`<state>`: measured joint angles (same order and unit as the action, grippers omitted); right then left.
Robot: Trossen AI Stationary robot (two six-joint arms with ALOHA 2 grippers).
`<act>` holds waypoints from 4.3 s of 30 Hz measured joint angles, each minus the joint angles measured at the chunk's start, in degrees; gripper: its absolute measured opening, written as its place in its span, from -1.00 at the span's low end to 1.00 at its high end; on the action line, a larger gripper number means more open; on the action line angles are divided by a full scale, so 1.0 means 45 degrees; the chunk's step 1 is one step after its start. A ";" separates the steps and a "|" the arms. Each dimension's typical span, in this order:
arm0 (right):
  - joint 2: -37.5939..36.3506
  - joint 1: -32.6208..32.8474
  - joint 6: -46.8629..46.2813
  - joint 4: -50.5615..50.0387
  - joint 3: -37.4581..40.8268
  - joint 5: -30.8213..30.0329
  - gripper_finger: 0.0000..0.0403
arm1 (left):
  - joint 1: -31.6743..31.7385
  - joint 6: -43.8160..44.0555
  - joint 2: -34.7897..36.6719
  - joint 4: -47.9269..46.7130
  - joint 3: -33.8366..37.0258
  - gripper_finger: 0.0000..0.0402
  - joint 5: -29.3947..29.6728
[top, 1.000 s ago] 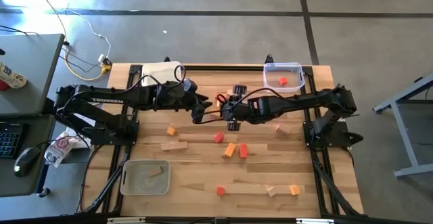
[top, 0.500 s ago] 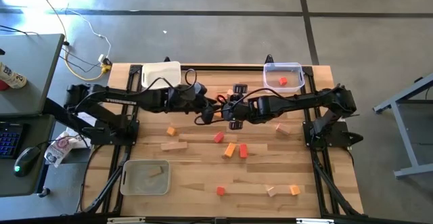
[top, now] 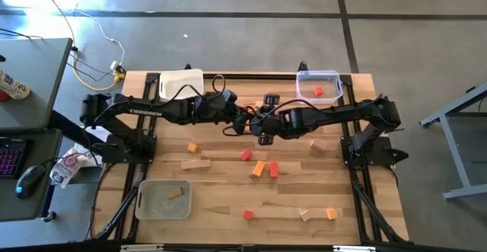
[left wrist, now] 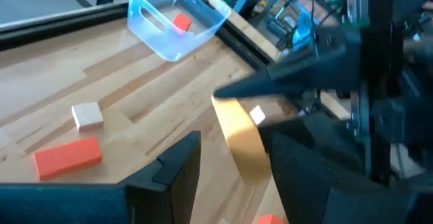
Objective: Sort & place blocks by color
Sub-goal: Put the yellow block into the white bin
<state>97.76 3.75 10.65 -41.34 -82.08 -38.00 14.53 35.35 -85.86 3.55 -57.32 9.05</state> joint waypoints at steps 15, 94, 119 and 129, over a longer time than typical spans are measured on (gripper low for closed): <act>0.0000 0.0000 0.0522 0.0441 0.0000 -0.0908 -0.51 | 0.0276 -0.0087 -0.0005 0.0165 0.0000 -0.21 -0.0860; 0.0005 0.0583 -0.2912 -0.1312 -0.0005 0.0452 0.23 | 0.3525 -0.4677 0.2871 -0.8172 -0.0010 -0.77 0.1514; 0.0112 0.0733 -0.6732 -0.3118 0.0102 0.7272 0.23 | 0.8302 -0.5236 0.1972 -1.0455 0.0000 -0.77 0.0896; 0.0112 0.1796 -0.9339 -0.3667 0.0102 0.8355 0.23 | 0.9246 -0.5366 0.1481 -1.0447 0.0000 -0.72 0.0917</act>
<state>98.26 11.83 -31.37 -57.84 -81.62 -0.40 56.13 11.21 -79.20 -43.46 -57.32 13.18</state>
